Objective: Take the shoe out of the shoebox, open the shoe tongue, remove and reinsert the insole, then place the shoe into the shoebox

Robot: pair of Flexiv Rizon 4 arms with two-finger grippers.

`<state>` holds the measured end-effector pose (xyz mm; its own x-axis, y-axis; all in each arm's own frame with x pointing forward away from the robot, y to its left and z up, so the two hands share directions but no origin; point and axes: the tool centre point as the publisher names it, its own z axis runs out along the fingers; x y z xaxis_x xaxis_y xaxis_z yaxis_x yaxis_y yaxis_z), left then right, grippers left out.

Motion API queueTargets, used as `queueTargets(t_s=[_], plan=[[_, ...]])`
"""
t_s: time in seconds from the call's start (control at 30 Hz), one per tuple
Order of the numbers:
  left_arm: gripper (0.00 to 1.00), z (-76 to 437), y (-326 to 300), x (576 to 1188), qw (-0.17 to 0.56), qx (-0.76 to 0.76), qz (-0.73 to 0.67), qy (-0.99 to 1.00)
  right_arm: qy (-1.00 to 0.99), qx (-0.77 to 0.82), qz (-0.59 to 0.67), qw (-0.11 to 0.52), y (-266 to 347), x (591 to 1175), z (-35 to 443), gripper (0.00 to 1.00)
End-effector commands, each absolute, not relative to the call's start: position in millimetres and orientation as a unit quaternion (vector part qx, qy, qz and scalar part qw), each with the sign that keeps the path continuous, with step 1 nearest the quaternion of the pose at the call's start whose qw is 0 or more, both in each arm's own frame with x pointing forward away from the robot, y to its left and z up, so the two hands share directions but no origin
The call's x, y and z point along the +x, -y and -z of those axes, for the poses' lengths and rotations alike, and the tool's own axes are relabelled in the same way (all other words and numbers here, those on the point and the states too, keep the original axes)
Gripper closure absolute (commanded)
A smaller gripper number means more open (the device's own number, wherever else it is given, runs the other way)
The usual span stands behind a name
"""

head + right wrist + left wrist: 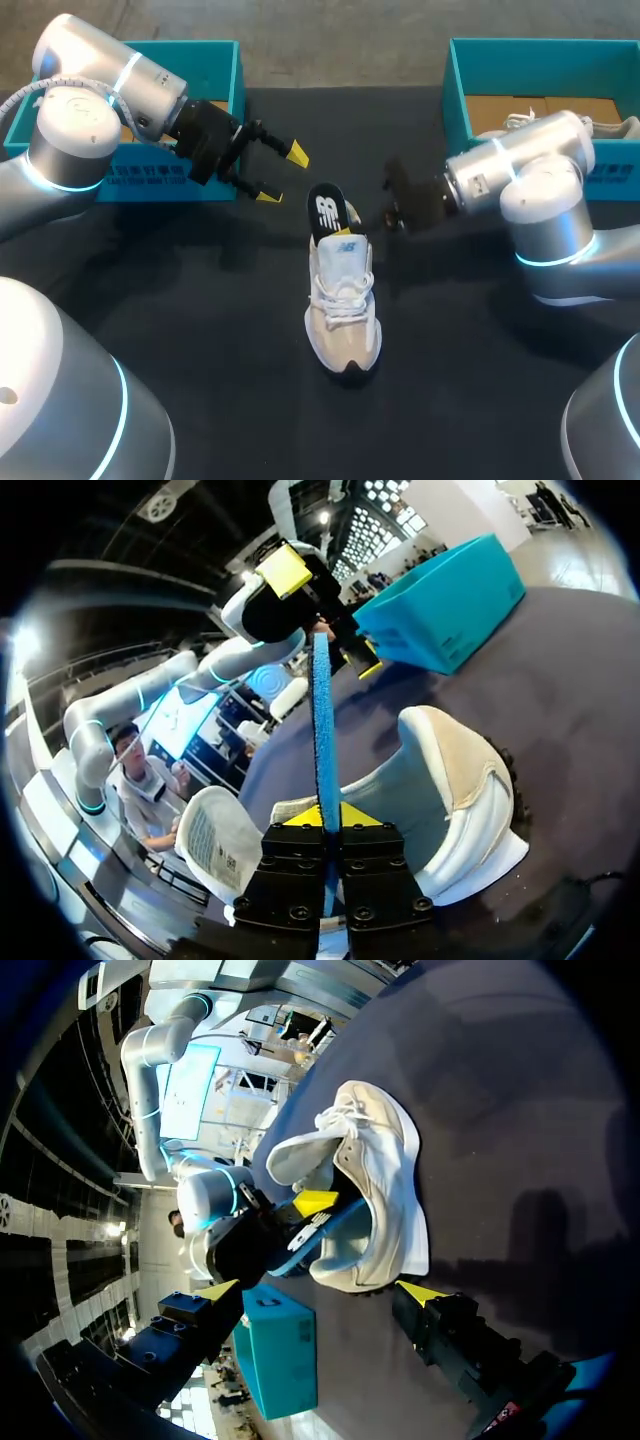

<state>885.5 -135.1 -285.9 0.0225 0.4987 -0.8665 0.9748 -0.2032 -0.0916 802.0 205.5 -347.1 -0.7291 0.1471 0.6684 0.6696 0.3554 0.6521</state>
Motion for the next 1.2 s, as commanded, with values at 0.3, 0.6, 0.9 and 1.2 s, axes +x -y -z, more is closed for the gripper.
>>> queueTargets(t_s=[0.3,0.6,0.9,1.2], plan=[[0.00,286,136,886,0.287,0.655,0.415,-0.562,0.784,-0.261,0.515,0.228,-197,816,326,0.67],[0.00,286,136,886,0.287,0.655,0.415,-0.562,0.787,-0.262,0.508,0.235,-195,824,328,0.81],[0.00,286,136,886,0.287,0.655,0.415,-0.562,0.796,-0.255,0.491,0.245,-202,826,331,1.00],[0.00,286,136,886,0.287,0.655,0.415,-0.562,0.803,-0.263,0.466,0.263,-201,810,344,1.00]])
